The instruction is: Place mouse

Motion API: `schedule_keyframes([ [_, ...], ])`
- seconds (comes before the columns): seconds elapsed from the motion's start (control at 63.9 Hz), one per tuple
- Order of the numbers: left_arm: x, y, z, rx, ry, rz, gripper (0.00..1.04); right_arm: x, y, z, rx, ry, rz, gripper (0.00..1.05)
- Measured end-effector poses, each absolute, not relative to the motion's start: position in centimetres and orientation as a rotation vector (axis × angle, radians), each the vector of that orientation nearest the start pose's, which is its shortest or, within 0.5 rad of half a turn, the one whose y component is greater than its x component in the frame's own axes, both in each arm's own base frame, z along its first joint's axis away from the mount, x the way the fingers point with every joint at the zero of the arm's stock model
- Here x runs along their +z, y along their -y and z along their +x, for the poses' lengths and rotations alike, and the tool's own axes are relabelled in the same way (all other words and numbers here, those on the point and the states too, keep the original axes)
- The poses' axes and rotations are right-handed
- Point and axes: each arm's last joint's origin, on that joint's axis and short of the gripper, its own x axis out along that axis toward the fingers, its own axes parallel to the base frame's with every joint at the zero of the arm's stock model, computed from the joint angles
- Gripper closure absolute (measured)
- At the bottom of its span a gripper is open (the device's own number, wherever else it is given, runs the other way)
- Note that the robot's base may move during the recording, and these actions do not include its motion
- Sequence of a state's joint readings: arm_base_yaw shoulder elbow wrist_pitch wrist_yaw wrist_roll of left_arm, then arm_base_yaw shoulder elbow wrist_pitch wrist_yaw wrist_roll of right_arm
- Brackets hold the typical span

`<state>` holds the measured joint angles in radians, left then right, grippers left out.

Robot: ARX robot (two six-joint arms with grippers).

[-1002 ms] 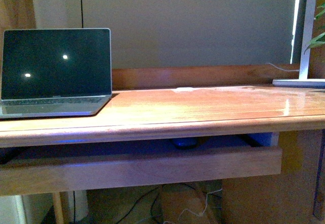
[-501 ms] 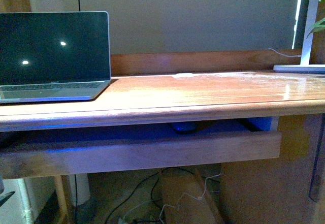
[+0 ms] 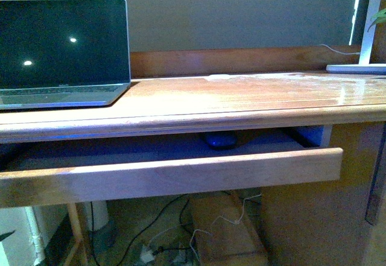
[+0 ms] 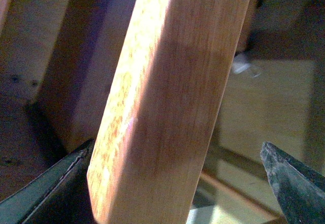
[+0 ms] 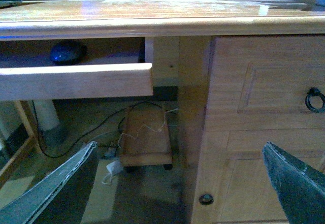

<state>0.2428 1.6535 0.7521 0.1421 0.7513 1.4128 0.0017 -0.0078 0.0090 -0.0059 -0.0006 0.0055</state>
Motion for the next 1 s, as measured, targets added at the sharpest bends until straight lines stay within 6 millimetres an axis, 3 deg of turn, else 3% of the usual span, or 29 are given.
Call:
schedule_keyframes([
  [0.157,15.9,-3.9,27.1,-1.006,-0.225,0.699,0.07,16.7,0.0,9.7,0.002,0.011,0.006,0.07],
  [0.391,17.9,-2.3,24.2,-1.014,-0.204,0.327,0.08,16.7,0.0,9.7,0.002,0.011,0.006,0.07],
  [0.485,20.2,-1.5,22.5,-1.022,-0.117,0.186,0.08,16.7,0.0,9.7,0.002,0.011,0.006,0.07],
  [0.532,22.4,-1.0,21.4,-0.997,-0.045,0.152,0.08,16.7,0.0,9.7,0.002,0.011,0.006,0.07],
  [0.642,25.6,-0.7,19.4,-0.875,0.009,0.018,0.08,16.7,0.0,9.7,0.002,0.011,0.006,0.07],
  [0.736,26.3,-0.8,17.9,-0.775,-0.013,-0.144,0.08,16.7,0.0,9.7,0.002,0.011,0.006,0.07],
  [0.83,26.2,-0.9,16.1,-0.717,-0.022,-0.234,0.08,16.7,0.0,9.7,0.002,0.011,0.006,0.07],
  [0.908,25.7,0.1,14.7,-0.442,-0.020,-0.219,0.20,16.7,0.0,9.7,0.002,0.011,0.006,0.07],
  [1.002,23.3,0.3,12.5,-0.155,-0.024,-0.107,0.36,16.7,0.0,9.7,0.002,0.011,0.006,0.07],
])
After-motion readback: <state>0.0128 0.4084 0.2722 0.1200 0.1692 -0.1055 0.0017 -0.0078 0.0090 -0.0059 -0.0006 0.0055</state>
